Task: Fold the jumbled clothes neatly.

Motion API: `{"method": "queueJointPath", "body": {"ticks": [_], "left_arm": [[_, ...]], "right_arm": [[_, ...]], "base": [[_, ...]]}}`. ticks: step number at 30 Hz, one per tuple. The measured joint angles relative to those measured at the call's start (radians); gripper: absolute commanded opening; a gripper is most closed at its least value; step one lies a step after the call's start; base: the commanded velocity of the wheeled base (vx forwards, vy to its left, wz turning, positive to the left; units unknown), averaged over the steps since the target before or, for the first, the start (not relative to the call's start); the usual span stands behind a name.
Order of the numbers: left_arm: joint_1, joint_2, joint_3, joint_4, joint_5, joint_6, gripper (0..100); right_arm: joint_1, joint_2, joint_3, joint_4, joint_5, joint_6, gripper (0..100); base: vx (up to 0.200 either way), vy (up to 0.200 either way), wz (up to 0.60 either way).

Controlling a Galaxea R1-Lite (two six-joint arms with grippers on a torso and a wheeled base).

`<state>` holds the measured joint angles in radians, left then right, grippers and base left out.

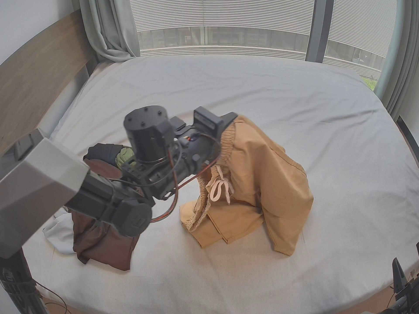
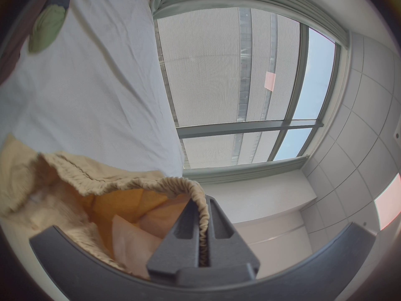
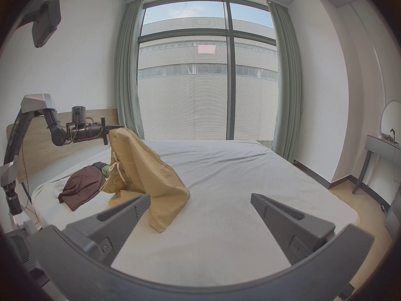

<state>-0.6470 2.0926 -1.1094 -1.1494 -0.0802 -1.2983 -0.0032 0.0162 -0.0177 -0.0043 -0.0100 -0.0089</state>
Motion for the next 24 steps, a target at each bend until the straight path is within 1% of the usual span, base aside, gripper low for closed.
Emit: {"method": "queueJointPath", "body": {"ticks": [3,7,12,16,19,21,22,24], "left_arm": [[0.064,-0.042,0.098,-0.02,-0.051,0.049,0],[0.164,-0.096,0.222,-0.06,-0.141,0.168,0],[0.239,-0.131,0.351,-0.169,-0.213,0.246,0],[0.274,-0.144,0.451,-0.241,-0.266,0.296,0],[0.309,-0.147,0.531,-0.293,-0.317,0.358,0],[0.342,-0.143,0.579,-0.315,-0.356,0.427,0],[0.355,-0.14,0.593,-0.321,-0.368,0.454,0],[0.387,-0.129,0.624,-0.33,-0.39,0.538,0]], "right_arm": [[0.0,0.0,0.0,0.0,0.0,0.0,100],[0.0,0.0,0.0,0.0,0.0,0.0,100],[0.0,0.0,0.0,0.0,0.0,0.0,100],[0.0,0.0,0.0,0.0,0.0,0.0,100],[0.0,0.0,0.0,0.0,-0.001,0.0,100],[0.0,0.0,0.0,0.0,-0.001,0.0,100],[0.0,0.0,0.0,0.0,0.0,0.0,100],[0.0,0.0,0.0,0.0,-0.001,0.0,100]], "base": [[0.0,0.0,0.0],[0.0,0.0,0.0],[0.0,0.0,0.0],[0.0,0.0,0.0],[0.0,0.0,0.0],[0.0,0.0,0.0],[0.0,0.0,0.0],[0.0,0.0,0.0]]}}
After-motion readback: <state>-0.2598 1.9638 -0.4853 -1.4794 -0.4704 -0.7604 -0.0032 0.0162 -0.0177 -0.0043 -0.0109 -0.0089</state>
